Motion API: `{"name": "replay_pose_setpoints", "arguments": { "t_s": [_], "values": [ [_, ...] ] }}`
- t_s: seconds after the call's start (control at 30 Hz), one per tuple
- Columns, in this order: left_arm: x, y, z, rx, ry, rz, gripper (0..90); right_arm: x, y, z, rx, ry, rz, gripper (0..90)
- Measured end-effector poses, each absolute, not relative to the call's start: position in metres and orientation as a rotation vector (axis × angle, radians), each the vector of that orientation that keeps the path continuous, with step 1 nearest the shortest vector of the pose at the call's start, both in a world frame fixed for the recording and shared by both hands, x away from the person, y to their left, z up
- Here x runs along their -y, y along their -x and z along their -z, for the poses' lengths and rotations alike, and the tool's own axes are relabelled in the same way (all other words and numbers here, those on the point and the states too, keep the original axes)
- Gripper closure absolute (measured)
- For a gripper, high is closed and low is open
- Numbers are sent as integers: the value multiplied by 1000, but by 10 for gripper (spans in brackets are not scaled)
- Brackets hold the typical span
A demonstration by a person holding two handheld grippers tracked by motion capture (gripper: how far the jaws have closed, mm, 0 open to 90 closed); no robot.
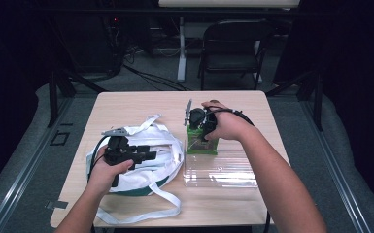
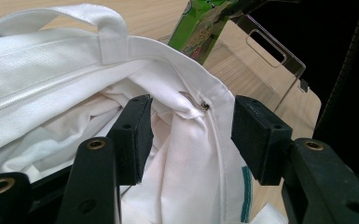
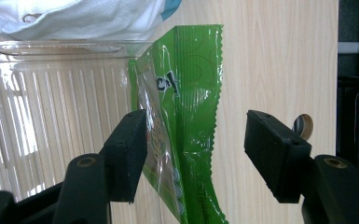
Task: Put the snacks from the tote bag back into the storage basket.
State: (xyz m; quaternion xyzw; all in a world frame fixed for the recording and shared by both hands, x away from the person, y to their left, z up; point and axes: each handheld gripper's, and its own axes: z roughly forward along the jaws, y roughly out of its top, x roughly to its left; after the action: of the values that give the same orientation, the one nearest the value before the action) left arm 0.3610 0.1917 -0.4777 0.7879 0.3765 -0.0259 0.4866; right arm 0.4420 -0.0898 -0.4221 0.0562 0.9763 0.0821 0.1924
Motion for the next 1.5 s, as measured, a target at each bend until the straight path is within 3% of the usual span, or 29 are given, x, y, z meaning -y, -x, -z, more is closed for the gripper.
{"name": "replay_pose_setpoints", "arguments": {
  "t_s": [1.5],
  "values": [
    [-188,-366,478,-908,-1918,71,475,88,-425,395,-2719,-144,-257,391]
  ]
}}
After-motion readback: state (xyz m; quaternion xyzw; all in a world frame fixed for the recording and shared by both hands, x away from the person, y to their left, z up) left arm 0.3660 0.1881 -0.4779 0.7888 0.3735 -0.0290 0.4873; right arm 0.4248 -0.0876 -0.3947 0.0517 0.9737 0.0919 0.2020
